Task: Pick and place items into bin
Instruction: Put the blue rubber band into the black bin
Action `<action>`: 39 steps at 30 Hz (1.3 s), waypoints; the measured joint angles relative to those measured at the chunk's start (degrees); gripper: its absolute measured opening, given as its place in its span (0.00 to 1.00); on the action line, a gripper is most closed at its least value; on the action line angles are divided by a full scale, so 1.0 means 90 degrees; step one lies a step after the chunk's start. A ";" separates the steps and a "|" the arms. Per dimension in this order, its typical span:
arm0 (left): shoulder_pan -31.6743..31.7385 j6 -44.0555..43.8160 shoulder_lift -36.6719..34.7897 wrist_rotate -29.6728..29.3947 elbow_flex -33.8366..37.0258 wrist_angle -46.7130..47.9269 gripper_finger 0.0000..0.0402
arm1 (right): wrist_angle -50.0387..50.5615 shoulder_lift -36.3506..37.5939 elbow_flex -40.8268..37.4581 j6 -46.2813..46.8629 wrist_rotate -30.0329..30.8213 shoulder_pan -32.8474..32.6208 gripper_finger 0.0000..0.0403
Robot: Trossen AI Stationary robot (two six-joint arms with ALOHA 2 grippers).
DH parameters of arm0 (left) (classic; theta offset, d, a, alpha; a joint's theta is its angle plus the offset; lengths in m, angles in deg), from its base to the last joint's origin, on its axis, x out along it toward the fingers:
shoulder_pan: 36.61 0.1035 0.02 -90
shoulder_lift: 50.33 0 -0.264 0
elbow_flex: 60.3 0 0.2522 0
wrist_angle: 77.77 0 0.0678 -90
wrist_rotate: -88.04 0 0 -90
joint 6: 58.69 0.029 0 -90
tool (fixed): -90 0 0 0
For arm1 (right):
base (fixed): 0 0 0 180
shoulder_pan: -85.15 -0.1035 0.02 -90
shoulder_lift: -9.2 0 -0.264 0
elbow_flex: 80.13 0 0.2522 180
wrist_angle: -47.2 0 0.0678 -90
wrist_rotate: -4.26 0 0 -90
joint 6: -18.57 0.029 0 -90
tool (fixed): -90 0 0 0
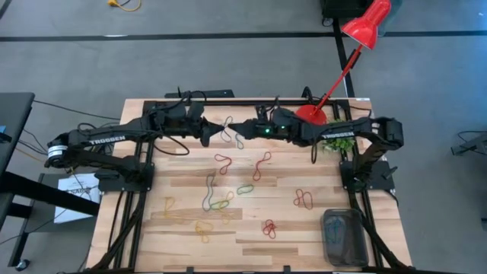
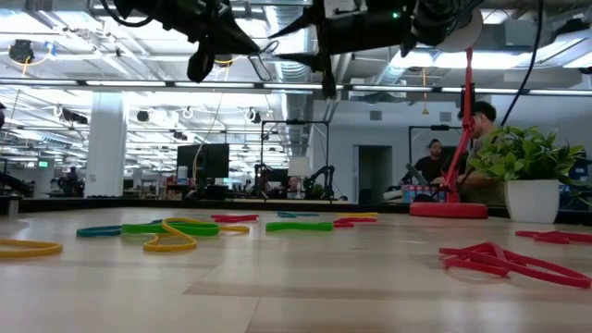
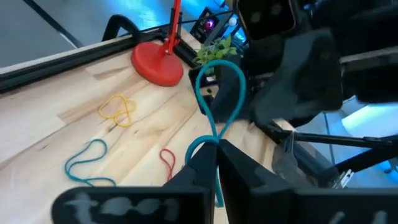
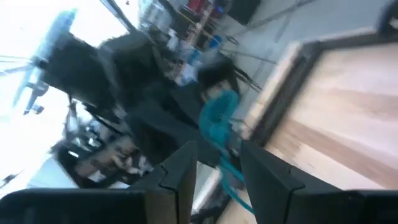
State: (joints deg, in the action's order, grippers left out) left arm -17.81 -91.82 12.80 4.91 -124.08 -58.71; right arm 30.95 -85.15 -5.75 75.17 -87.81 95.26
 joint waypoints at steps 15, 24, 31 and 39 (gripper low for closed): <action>-0.0055 -0.0024 0.0007 -0.0012 0.0000 0.0015 0.00 | -0.0044 -0.0102 0.0185 -0.0172 -0.0083 0.0041 0.21; -0.0055 -0.0026 0.0007 -0.0018 0.0000 0.0052 0.00 | -0.0035 -0.0102 0.0185 -0.0505 -0.0096 0.0039 0.01; -0.0055 0.0078 0.0007 -0.0022 0.0000 0.0243 0.00 | 0.0507 -0.0102 0.0185 -0.0619 -0.0097 0.0036 0.01; -0.0055 0.0105 0.0004 -0.0022 0.0000 0.0740 0.00 | 0.1045 -0.0099 0.0185 -0.0678 -0.0101 -0.0010 0.01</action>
State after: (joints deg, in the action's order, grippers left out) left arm -18.30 -90.87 12.84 4.71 -124.08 -52.04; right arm 40.35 -86.05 -4.08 69.07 -88.72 95.17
